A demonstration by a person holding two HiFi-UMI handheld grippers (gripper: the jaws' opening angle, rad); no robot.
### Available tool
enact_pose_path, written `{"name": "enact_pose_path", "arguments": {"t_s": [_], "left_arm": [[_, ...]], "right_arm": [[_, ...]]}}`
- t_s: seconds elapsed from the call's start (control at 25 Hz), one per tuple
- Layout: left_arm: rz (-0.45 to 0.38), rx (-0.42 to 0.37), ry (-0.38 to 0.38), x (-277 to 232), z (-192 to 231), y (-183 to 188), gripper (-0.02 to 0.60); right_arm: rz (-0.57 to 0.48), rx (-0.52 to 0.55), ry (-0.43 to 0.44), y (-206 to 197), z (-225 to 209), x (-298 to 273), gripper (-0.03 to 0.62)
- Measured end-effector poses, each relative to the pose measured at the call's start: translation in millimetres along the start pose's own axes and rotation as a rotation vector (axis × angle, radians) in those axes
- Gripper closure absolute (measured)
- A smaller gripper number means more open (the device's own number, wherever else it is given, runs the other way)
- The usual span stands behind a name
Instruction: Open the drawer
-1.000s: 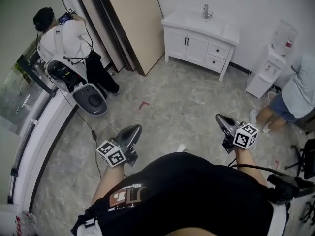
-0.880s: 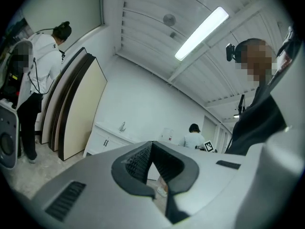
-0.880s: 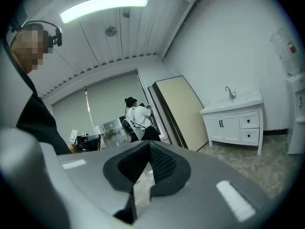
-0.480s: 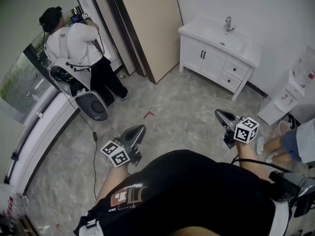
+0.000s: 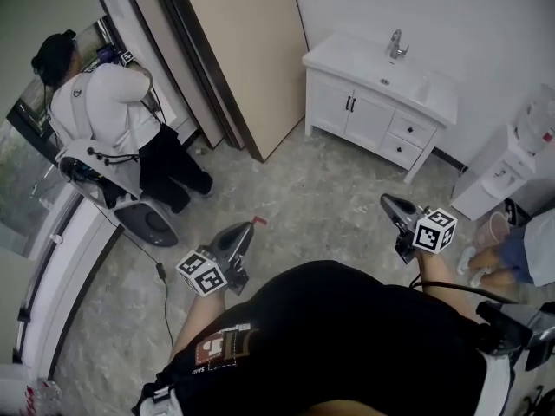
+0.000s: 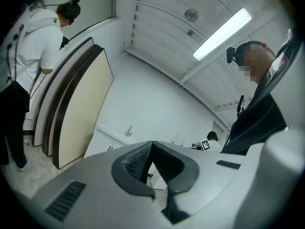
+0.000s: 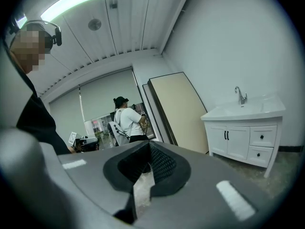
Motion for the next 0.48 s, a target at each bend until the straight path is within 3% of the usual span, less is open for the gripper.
{"name": "enact_pose_path", "arguments": {"t_s": [0.28,0.48], "left_arm": [[0.079,-0.063,-0.159,-58,88,82,0.594],[0.113,-0.063,-0.206,-92,140,115,0.594]], "right_arm": [[-0.061,-0.002,-0.131,40,-29,-78,0.597],[-0.057,-0.023,-0.163,40,-44,-127,0.597]]}}
Point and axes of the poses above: the fingertips, and each gripper's own axes: x backward along the fingers, z to its left, y out of its top, the point moved 1 cm from there along x, backward along the fingers, and after that the axes turned 5 degrees about x, right-handed, at the moved point
